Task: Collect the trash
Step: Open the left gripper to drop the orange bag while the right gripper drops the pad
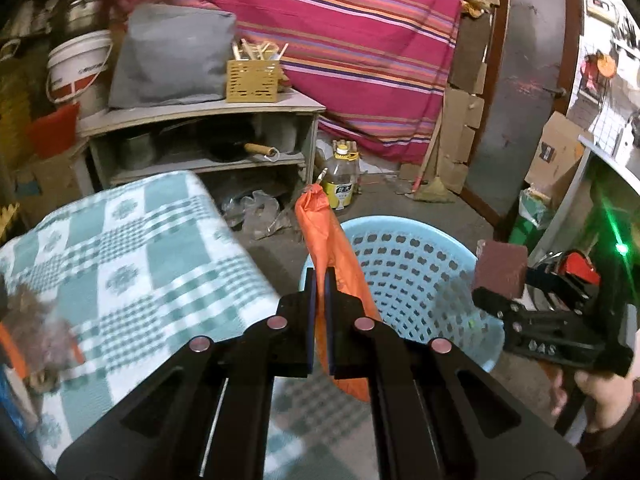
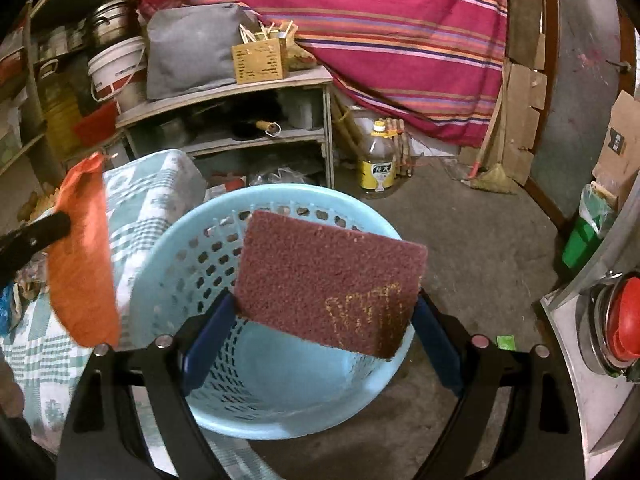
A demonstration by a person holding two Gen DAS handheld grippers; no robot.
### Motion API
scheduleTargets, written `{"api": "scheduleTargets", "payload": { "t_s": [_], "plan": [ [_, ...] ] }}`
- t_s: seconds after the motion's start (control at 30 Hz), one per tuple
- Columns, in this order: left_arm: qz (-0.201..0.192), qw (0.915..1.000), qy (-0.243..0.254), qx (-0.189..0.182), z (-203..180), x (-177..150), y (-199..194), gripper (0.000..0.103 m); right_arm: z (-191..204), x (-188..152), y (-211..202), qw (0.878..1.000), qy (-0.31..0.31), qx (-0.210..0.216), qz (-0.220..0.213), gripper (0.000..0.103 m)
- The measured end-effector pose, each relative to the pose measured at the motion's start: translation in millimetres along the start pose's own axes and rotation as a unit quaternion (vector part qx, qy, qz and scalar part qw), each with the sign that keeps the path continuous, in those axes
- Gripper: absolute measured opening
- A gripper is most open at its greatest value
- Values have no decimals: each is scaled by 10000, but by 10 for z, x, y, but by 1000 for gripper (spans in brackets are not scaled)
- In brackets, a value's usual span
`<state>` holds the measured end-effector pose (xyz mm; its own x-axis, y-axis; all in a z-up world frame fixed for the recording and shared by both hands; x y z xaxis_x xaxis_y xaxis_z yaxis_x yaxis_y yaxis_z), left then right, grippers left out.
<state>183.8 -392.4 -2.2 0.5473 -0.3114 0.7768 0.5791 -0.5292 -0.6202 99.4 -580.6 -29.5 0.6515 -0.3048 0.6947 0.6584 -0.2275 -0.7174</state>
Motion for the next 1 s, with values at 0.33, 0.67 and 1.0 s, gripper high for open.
{"api": "scheduleTargets", "payload": {
  "t_s": [0.33, 0.67, 1.0],
  "plan": [
    [113, 9995, 254, 145, -209, 101, 511, 3, -99, 45, 96, 10000, 59, -50, 6, 86],
    [66, 9995, 122, 280, -48, 96, 348, 62, -69, 34, 125, 10000, 16, -62, 43, 86],
    [-243, 9968, -91, 760, 447, -65, -307, 89, 116, 48, 208, 10000, -48, -54, 65, 87]
  ]
}}
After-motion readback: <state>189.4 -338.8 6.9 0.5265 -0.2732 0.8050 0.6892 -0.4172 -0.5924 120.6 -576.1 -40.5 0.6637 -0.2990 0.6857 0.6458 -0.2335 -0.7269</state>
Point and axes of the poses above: each gripper's, at about its wrist camera, not at the fingertips, and y roughly the way its jaws point, z to its left, x to its top, the point moved 4 cm from there along y, roughly the way its jaws point, and after that the axes turned 2 degrees about z, right-handed, at the moved point
